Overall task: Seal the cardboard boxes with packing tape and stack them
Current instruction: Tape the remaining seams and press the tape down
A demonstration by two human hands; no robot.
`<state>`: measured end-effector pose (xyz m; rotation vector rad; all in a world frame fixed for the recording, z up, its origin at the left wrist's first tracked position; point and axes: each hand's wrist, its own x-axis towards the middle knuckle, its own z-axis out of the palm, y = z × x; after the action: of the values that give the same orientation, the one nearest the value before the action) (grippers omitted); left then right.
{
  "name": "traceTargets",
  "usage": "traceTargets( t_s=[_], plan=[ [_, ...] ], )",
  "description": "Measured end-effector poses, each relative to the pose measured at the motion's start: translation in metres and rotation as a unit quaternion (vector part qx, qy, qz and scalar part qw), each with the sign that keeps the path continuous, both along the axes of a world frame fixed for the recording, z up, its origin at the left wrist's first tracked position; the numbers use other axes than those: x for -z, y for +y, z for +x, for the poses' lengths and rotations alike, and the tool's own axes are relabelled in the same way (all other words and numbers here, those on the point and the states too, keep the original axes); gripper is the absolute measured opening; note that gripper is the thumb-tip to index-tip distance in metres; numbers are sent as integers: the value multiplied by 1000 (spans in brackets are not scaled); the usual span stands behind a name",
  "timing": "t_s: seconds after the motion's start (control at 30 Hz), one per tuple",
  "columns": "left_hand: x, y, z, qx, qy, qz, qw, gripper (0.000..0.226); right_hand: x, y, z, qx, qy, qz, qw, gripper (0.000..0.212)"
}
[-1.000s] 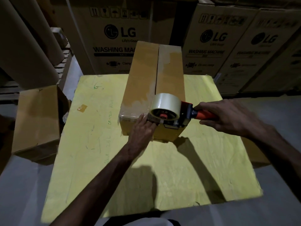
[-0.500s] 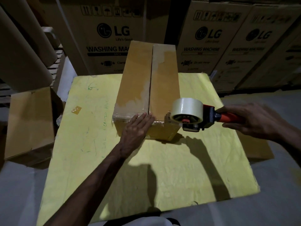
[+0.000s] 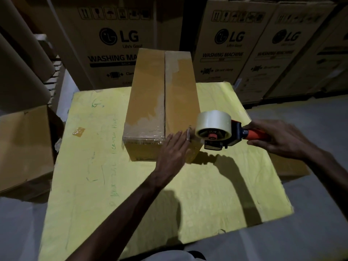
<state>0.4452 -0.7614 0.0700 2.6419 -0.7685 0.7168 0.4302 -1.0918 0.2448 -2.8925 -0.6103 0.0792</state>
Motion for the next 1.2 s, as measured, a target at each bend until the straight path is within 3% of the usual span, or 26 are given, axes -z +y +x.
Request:
traceTargets(
  t_s=[0.1, 0.3, 0.47, 0.67, 0.8, 0.9, 1.03, 1.2],
  plan=[
    [8, 13, 8, 25, -39, 54, 997, 74, 16, -14, -3, 6, 25, 13, 1000, 47],
    [18, 15, 11, 32, -100, 65, 992, 86, 44, -29, -11, -4, 36, 48, 998, 57],
    [17, 19, 17, 39, -128, 67, 989, 80, 54, -31, -11, -6, 30, 77, 997, 49],
    [19, 28, 22, 41, -107, 41, 993, 84, 61, -50, -16, 2, 27, 77, 997, 45],
    [19, 18, 13, 2, -93, 6, 996, 66, 89, -39, -8, 12, 74, 20, 997, 42],
    [11, 1, 6, -41, -48, -9, 998, 67, 100, -35, -5, 23, 68, 3, 997, 37],
    [8, -26, 7, -63, -28, -17, 997, 63, 125, -21, -13, 53, 76, 67, 993, 47],
    [7, -34, 3, -62, -10, -34, 997, 55, 163, 1, -36, 135, 105, 146, 974, 40]
  ],
)
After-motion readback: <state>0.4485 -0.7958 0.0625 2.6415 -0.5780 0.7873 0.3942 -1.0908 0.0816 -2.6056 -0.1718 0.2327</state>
